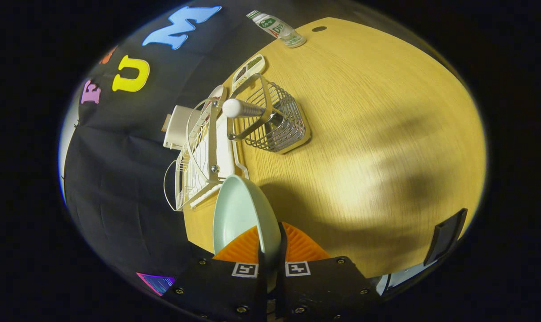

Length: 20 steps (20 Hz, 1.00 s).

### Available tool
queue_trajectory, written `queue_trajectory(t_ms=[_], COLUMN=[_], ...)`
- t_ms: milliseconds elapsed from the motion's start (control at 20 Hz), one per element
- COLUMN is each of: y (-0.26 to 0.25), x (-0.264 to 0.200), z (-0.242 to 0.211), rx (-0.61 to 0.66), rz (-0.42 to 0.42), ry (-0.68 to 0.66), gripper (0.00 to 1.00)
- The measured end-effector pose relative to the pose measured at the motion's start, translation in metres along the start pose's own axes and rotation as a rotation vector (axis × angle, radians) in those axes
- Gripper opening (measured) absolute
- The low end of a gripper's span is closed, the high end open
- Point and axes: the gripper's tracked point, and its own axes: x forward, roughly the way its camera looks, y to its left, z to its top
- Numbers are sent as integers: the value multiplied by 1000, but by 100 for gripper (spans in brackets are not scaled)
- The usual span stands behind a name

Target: Take the plate from the dish rack, then take the spoon from the basket and place it into the plate.

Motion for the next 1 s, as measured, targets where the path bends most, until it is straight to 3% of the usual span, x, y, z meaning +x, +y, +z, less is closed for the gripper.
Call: queue_trajectory(t_ms=[700, 800, 850, 900, 950, 1000], y=[-11, -12, -12, -11, -11, -9], x=[27, 25, 18, 8, 0, -13], z=[-8, 1, 10, 20, 27, 31], rx=[-68, -122, -165, -221, -276, -334], rz=[-9, -35, -47, -64, -78, -85], ry=[-16, -70, -124, -190, -231, -272], gripper=[14, 22, 50, 65, 75, 75])
